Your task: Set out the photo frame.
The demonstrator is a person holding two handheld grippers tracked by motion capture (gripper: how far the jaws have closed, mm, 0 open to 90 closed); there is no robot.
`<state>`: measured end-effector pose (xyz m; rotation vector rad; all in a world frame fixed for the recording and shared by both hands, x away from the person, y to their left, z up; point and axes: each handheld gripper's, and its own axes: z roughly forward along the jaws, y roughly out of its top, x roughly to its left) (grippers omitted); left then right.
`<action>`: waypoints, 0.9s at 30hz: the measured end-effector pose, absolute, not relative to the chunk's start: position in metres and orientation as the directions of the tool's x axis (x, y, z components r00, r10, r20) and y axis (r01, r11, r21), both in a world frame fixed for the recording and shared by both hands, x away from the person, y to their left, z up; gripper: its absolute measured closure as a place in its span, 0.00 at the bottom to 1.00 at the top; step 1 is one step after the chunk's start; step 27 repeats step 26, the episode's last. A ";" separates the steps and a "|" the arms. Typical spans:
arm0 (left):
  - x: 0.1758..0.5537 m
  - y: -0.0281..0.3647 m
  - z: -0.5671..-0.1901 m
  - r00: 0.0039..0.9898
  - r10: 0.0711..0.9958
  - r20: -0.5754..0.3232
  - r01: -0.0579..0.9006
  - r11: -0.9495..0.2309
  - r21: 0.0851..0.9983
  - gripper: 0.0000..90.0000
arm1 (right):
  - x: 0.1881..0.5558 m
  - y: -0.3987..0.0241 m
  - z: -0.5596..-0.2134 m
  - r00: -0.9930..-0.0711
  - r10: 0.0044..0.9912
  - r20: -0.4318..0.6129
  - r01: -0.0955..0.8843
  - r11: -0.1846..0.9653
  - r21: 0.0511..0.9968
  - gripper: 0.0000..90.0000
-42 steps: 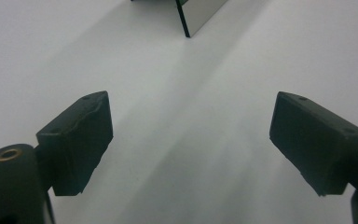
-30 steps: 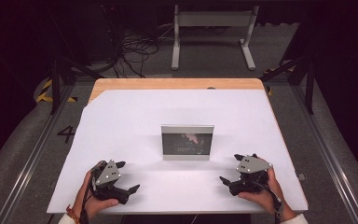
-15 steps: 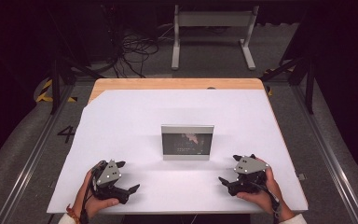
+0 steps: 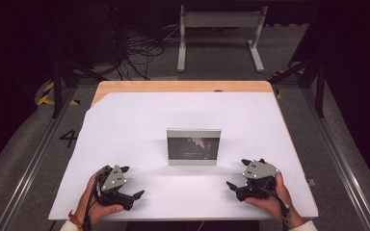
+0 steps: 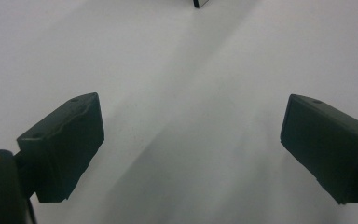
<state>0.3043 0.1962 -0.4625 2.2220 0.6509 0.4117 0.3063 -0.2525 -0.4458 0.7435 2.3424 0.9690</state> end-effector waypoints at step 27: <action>0.305 0.196 -0.462 0.814 0.573 0.090 0.319 -0.571 0.756 0.08 | 0.306 -0.253 -0.444 -0.732 0.641 -0.231 0.287 0.598 0.749 0.12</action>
